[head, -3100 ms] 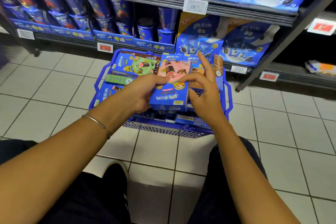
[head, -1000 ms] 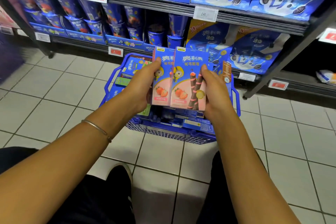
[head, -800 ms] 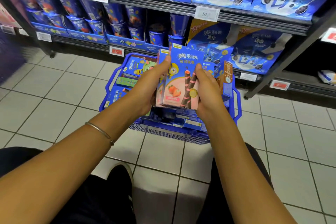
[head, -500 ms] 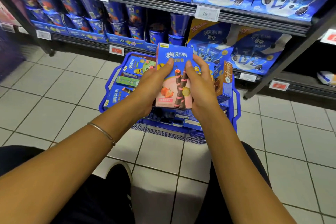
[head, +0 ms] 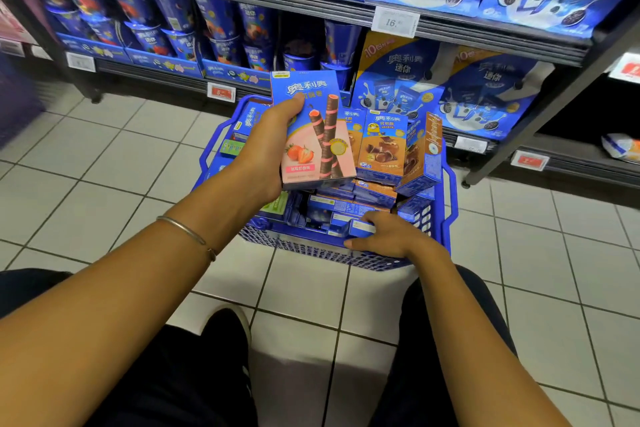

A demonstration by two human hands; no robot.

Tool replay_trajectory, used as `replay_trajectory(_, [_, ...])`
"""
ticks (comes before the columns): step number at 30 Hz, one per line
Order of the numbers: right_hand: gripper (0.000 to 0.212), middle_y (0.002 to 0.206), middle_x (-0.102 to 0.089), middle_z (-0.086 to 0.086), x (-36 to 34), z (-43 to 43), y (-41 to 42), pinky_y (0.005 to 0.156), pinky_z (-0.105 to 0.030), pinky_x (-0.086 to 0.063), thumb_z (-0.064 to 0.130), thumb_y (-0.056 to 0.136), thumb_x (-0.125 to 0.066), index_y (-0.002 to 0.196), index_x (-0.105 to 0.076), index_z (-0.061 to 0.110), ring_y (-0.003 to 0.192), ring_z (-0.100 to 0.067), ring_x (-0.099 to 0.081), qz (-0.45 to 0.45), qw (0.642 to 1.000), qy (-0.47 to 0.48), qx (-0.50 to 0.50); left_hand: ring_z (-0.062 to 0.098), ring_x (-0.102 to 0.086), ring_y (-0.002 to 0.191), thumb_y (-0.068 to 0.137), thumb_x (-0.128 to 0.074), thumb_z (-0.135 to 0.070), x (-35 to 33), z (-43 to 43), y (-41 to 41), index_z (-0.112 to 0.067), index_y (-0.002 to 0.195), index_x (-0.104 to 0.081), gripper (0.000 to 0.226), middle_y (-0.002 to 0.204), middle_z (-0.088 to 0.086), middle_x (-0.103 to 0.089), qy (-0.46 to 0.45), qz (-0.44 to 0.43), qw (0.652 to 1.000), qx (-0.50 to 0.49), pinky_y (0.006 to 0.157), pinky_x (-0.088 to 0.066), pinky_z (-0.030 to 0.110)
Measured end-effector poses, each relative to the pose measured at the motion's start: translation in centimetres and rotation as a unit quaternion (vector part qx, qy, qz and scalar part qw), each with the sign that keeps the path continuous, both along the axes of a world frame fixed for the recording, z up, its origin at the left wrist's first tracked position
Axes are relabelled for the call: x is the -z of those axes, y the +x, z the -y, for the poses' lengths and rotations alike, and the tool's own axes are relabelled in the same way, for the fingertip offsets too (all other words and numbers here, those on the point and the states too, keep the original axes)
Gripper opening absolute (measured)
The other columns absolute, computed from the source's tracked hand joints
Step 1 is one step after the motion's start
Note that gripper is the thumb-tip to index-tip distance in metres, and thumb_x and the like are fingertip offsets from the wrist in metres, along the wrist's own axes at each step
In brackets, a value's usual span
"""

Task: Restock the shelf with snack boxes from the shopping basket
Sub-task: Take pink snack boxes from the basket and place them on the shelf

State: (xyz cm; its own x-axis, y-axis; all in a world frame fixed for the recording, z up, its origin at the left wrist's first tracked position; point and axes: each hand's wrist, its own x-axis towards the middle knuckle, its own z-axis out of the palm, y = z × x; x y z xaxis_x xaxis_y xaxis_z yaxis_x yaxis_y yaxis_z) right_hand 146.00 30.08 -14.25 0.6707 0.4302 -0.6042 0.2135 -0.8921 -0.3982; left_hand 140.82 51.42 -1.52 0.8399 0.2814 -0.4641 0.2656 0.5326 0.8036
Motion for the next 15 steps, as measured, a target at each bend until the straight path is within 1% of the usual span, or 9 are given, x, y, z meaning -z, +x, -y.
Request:
replay_trajectory(2, [0.049, 0.105, -0.074, -0.008, -0.7, 0.0, 0.3, 0.080, -0.039, -0.058, 0.054, 0.087, -0.073, 0.115, -0.062, 0.015, 0.089, -0.023, -0.069, -0.004, 0.992, 0.114, 0.059, 0.027, -0.079, 0.073, 0.106, -0.057, -0.039, 0.1, 0.0, 0.2, -0.018, 0.098, -0.075, 0.029, 0.090, 0.008, -0.081, -0.008, 0.001, 1.000, -0.004, 0.056, -0.063, 0.039])
replay_trajectory(3, [0.043, 0.091, -0.075, -0.006, -1.4, -0.1, 0.3, 0.066, -0.035, -0.057, 0.051, 0.088, -0.073, 0.110, -0.060, 0.016, 0.074, -0.021, -0.068, -0.015, 0.978, 0.178, 0.108, 0.027, -0.080, 0.073, 0.106, -0.057, -0.041, 0.1, -0.1, 0.3, -0.018, 0.092, -0.078, 0.035, 0.090, 0.009, -0.081, -0.012, 0.004, 1.000, -0.001, 0.055, -0.062, 0.039])
replay_trajectory(4, [0.040, 0.086, -0.075, -0.004, -2.1, -0.1, 0.5, 0.060, -0.034, -0.055, 0.051, 0.090, -0.071, 0.109, -0.058, 0.017, 0.068, -0.019, -0.068, -0.009, 0.961, 0.230, 0.154, 0.028, -0.080, 0.073, 0.105, -0.056, -0.044, 0.2, -0.1, 0.4, -0.019, 0.083, -0.082, 0.043, 0.089, 0.009, -0.082, -0.013, 0.006, 1.000, 0.005, 0.054, -0.062, 0.040])
replay_trajectory(6, [0.039, 0.098, -0.075, -0.001, -3.5, -0.3, 0.9, 0.076, -0.037, -0.060, 0.053, 0.094, -0.064, 0.113, -0.060, 0.019, 0.083, -0.017, -0.074, 0.040, 0.925, 0.305, 0.225, 0.027, -0.080, 0.074, 0.104, -0.055, -0.050, 0.2, -0.2, 0.5, -0.023, 0.071, -0.085, 0.053, 0.088, 0.008, -0.082, -0.009, 0.006, 1.000, 0.020, 0.055, -0.062, 0.039])
replay_trajectory(8, [0.039, 0.103, -0.078, -0.005, -5.1, -0.6, 1.2, 0.087, -0.044, -0.061, 0.053, 0.098, -0.058, 0.114, -0.066, 0.018, 0.093, -0.023, -0.076, 0.047, 0.875, 0.383, 0.291, 0.027, -0.080, 0.074, 0.103, -0.056, -0.053, 0.1, -0.2, 0.5, -0.026, 0.068, -0.085, 0.053, 0.087, 0.007, -0.082, -0.003, 0.001, 1.000, 0.024, 0.054, -0.062, 0.039])
replay_trajectory(10, [0.043, 0.103, -0.078, -0.013, -6.7, -0.9, 1.4, 0.088, -0.049, -0.061, 0.056, 0.099, -0.053, 0.108, -0.069, 0.017, 0.096, -0.035, -0.075, 0.030, 0.827, 0.441, 0.347, 0.027, -0.080, 0.074, 0.102, -0.058, -0.054, 0.0, -0.3, 0.4, -0.023, 0.076, -0.085, 0.049, 0.089, 0.008, -0.082, 0.003, -0.008, 1.000, 0.017, 0.054, -0.062, 0.039])
replay_trajectory(12, [0.045, 0.113, -0.074, -0.020, -8.2, -1.0, 1.7, 0.089, -0.055, -0.059, 0.057, 0.099, -0.053, 0.108, -0.071, 0.017, 0.102, -0.041, -0.072, -0.008, 0.777, 0.480, 0.406, 0.028, -0.080, 0.076, 0.102, -0.059, -0.054, 0.0, -0.3, 0.4, -0.022, 0.091, -0.080, 0.040, 0.093, 0.009, -0.082, 0.006, -0.011, 1.000, 0.009, 0.055, -0.062, 0.040])
replay_trajectory(14, [0.036, 0.112, -0.076, -0.012, -9.4, -0.8, 2.1, 0.077, -0.045, -0.064, 0.051, 0.100, -0.056, 0.109, -0.071, 0.019, 0.092, -0.029, -0.077, -0.088, 0.712, 0.535, 0.446, 0.028, -0.080, 0.077, 0.102, -0.059, -0.054, 0.1, -0.5, 0.3, -0.022, 0.100, -0.076, 0.037, 0.095, 0.009, -0.082, 0.018, -0.017, 1.000, 0.003, 0.056, -0.063, 0.039])
replay_trajectory(15, [0.026, 0.098, -0.079, -0.003, -9.9, -0.6, 2.2, 0.067, -0.036, -0.064, 0.042, 0.101, -0.058, 0.100, -0.071, 0.020, 0.079, -0.021, -0.077, -0.126, 0.676, 0.564, 0.457, 0.027, -0.080, 0.078, 0.102, -0.059, -0.055, 0.1, -0.5, 0.3, -0.022, 0.102, -0.076, 0.037, 0.096, 0.009, -0.082, 0.024, -0.021, 0.999, 0.000, 0.057, -0.063, 0.039])
